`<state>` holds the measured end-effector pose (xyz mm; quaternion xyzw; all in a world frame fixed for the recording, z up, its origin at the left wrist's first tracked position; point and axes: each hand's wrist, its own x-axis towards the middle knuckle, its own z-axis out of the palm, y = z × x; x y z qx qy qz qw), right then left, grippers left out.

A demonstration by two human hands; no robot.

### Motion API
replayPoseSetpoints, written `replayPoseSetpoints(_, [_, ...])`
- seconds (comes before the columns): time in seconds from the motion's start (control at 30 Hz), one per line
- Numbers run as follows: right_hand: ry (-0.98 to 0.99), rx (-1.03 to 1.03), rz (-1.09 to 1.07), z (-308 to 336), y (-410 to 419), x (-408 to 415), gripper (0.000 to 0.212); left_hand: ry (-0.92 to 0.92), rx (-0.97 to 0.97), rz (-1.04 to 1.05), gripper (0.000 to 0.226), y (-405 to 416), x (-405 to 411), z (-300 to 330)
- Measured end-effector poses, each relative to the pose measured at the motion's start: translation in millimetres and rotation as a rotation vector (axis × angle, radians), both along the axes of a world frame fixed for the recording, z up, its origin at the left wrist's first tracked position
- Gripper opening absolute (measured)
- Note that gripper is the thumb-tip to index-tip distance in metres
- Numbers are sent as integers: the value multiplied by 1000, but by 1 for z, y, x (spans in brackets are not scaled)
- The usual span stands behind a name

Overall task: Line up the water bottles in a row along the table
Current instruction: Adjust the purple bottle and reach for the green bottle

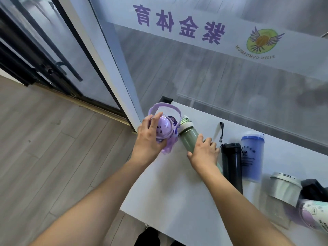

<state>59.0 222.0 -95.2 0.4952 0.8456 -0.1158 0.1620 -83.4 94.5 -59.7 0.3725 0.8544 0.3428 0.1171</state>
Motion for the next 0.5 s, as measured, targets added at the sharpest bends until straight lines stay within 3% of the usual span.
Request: replayPoseSetpoints(0.5, [-22, -40, -122, -4, -22, 24, 77, -23, 23, -83, 88, 95, -57, -5])
